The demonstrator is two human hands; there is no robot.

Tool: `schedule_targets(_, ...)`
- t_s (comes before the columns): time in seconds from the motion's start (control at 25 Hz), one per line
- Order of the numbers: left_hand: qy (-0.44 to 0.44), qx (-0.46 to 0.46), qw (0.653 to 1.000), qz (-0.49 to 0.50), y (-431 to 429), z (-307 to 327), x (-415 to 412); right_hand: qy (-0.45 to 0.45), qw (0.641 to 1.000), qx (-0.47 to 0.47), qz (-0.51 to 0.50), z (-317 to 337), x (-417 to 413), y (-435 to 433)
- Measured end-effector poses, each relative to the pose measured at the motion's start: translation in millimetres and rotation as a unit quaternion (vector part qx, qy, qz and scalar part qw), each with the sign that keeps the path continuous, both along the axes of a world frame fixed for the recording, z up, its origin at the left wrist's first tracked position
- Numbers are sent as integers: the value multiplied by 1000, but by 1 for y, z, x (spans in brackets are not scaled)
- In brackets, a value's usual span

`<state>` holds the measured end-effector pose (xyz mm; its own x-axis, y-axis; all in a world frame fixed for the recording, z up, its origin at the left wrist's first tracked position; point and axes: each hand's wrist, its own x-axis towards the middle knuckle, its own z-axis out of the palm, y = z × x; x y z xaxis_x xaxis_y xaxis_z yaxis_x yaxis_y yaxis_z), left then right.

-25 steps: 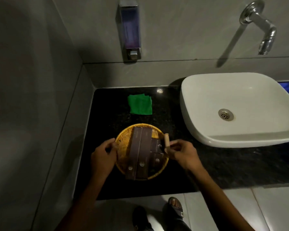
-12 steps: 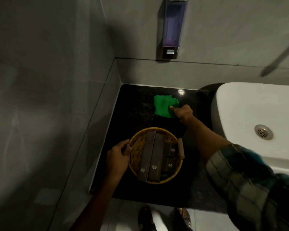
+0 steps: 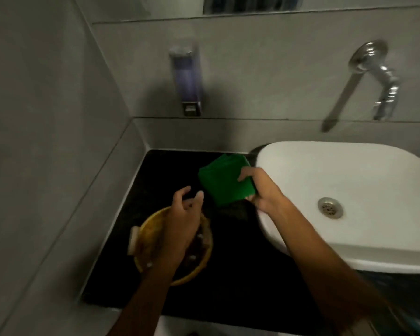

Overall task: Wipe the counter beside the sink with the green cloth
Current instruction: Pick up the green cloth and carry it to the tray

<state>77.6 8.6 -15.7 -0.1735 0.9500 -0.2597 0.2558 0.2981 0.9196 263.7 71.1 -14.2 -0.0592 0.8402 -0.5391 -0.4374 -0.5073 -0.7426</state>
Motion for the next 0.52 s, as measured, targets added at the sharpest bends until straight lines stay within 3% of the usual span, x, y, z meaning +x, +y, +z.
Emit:
schedule_targets(0.08, -166, -30, 986, -6, -11, 17, 83, 29, 999, 36, -26, 12, 78, -50)
schedule_targets(0.16, -183, 22, 982, -38, -31, 23, 167, -23, 994, 69, -78, 17, 162, -101)
schedule_targets(0.24, -90, 70, 989, -91, -51, 25, 251, -176, 972, 74, -137, 18, 241, -146)
schedule_targets(0.32, 4, 124, 979, -165, -70, 22, 331, -319, 928, 77, -176, 17, 312, -185)
schedule_targets(0.4, 57, 177, 941, -284, -95, 17, 413, -427, 885, 82, -168, 11, 385, -223)
schedule_targets(0.52, 130, 147, 866, -460, -133, 1, 513, -603, 789, 19, -115, -11, 480, -263)
